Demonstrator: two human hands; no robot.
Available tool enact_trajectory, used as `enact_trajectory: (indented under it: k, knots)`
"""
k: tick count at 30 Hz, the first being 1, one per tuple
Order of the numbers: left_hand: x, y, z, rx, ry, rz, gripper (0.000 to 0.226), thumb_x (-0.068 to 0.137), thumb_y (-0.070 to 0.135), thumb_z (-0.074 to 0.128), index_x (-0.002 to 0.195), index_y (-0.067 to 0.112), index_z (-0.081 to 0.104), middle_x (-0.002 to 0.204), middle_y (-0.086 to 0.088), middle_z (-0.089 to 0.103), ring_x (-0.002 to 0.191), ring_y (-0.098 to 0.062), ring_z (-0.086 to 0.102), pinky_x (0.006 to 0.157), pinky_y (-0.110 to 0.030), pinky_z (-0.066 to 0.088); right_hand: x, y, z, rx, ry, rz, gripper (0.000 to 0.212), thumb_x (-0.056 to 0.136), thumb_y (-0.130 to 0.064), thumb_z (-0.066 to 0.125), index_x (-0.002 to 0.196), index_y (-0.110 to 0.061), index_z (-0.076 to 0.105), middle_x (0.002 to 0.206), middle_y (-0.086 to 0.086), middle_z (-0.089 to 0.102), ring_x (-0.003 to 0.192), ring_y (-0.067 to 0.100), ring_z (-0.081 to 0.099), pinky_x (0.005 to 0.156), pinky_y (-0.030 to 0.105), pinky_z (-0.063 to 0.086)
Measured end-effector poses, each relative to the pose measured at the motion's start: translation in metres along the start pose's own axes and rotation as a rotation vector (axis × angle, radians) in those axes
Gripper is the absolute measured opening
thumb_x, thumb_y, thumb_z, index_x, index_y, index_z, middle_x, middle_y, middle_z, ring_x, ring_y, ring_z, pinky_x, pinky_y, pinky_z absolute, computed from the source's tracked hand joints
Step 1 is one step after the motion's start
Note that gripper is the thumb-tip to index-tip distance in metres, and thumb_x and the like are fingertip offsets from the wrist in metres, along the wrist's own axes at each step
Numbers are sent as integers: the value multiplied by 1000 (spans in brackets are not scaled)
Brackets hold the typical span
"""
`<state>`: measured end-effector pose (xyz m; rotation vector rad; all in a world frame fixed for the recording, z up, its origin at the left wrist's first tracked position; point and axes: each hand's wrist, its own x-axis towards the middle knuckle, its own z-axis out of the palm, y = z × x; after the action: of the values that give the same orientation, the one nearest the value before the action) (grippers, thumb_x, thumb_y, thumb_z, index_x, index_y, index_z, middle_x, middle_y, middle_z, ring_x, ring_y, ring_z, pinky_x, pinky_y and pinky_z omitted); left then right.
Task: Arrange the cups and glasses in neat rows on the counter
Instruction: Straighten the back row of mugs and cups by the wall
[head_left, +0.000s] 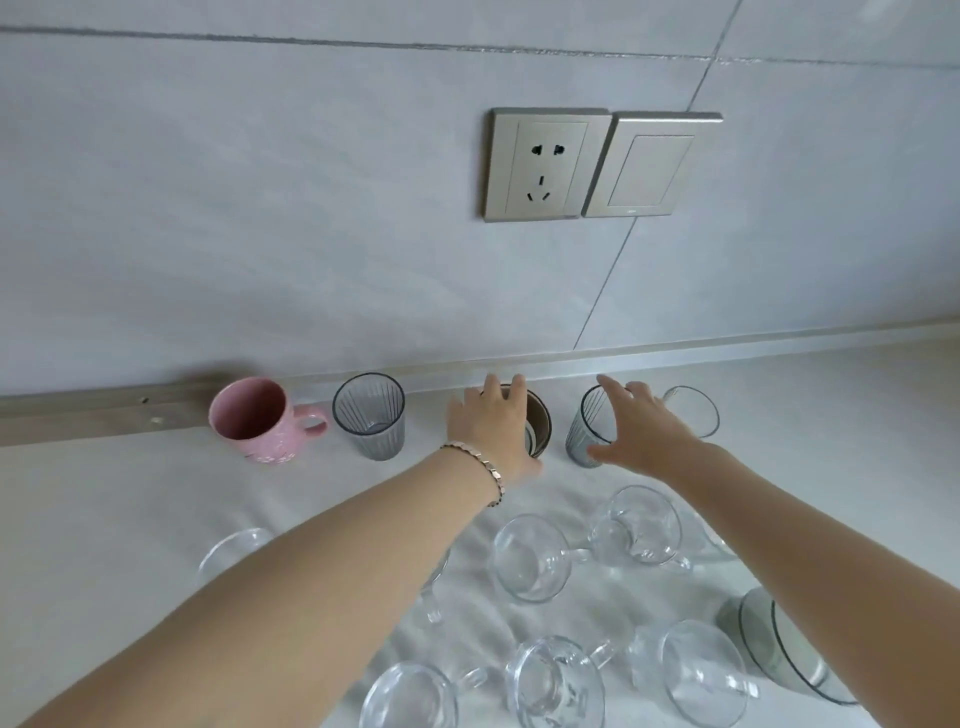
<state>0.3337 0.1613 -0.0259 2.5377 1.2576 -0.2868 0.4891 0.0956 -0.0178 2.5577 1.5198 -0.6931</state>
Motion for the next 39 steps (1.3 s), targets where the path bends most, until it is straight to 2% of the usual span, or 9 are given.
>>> enact_trajectory:
  k: [3,8,14,22,27,31,33,35,39]
  knots:
    - [11,0,3,5,14,-49,84,70,45,70,137,14,30,132,-10,43,117,-32,48,93,-38,40,15,4,4,89,-17,-22,89,77,-27,70,149,-21,18,141,12,32,120,32,49,91,35,44]
    - [26,-27,-1,-28,65,-54,81,66,48,71,133,16,36,129,-7,48,116,-31,52,93,-36,41,28,-8,4,145,11,-80,91,74,-29,73,149,-23,22,142,4,31,118,27,53,91,32,45]
    - [28,-42,-16,-126,80,-58,88,70,46,71,140,17,29,139,-6,40,128,-30,42,100,-38,42,38,-27,3,214,94,-126,86,76,-24,70,148,-18,23,144,6,30,116,28,53,89,31,44]
    - [28,-48,-11,-190,92,-60,88,70,46,72,139,11,30,136,-9,39,126,-29,42,99,-42,45,42,-35,10,267,142,-104,84,78,-31,69,147,-18,23,143,5,30,109,27,56,82,32,47]
    - [27,-46,-9,-232,113,-70,84,71,46,72,136,10,32,136,-11,39,125,-31,42,99,-41,45,43,-34,14,245,133,-100,87,82,-33,68,149,-18,16,149,4,25,122,26,50,88,35,47]
    - [18,-45,-10,-146,89,-86,97,72,44,73,146,13,18,155,-18,10,144,-36,14,116,-44,24,40,-34,14,244,86,-80,104,79,-28,74,151,-14,0,155,8,17,138,28,32,105,39,38]
    - [10,-42,-12,-120,167,-69,85,75,42,69,143,14,27,154,-16,15,143,-34,17,115,-42,24,36,-31,12,201,79,-85,108,77,-23,76,151,-13,-1,155,12,14,141,30,25,110,40,35]
    - [1,-37,-12,-118,258,-13,58,82,34,62,133,14,42,142,-11,35,132,-31,33,108,-38,32,30,-20,4,109,110,-92,100,77,-19,74,151,-13,7,155,13,14,142,30,21,113,40,29]
    - [-15,-22,-12,-181,241,79,19,87,18,50,99,12,63,107,-5,61,102,-26,56,77,-32,43,16,24,-16,-107,223,-19,77,82,-26,66,147,-17,24,153,12,20,141,31,20,116,40,18]
